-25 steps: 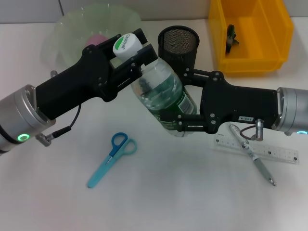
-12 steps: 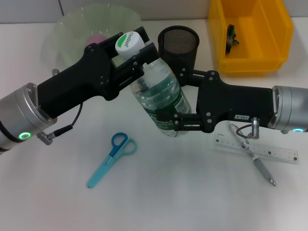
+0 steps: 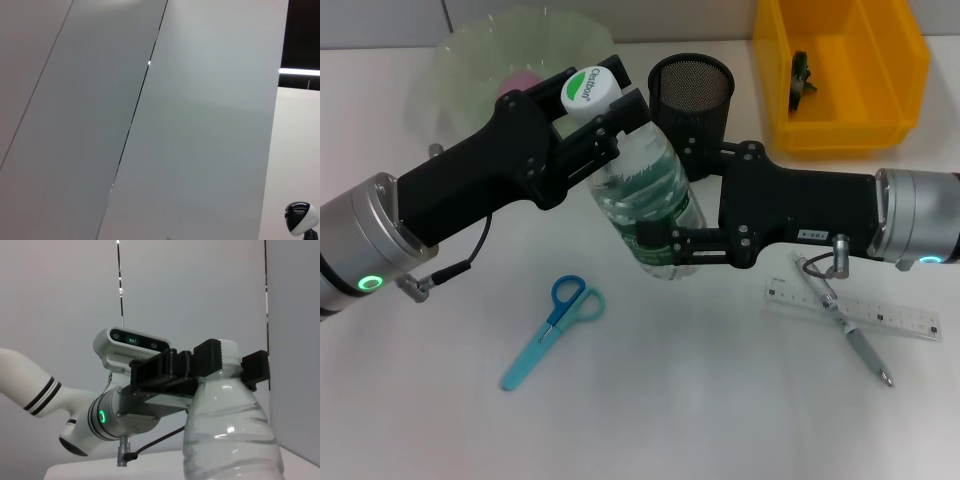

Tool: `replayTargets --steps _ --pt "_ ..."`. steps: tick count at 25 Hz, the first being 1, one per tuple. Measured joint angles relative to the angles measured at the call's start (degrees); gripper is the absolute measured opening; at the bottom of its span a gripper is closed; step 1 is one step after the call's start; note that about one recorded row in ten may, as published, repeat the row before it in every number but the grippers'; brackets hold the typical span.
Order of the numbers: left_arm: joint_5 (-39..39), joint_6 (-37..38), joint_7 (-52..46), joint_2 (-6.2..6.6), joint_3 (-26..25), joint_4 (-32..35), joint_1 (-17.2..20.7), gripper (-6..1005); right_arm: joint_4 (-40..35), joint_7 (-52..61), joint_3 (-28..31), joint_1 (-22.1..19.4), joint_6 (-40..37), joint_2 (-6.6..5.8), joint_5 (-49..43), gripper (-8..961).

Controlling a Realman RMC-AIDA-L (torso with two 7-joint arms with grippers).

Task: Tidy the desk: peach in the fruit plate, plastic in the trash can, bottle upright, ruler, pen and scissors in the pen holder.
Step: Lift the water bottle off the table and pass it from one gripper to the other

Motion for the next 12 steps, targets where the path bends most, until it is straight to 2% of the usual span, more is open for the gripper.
replayTargets --steps 12 --pt "0.1 0.0 0.0 0.0 -0.1 0.0 -0.2 443 -0.4 0.4 -1.2 0.5 2.0 0.09 0.3 778"
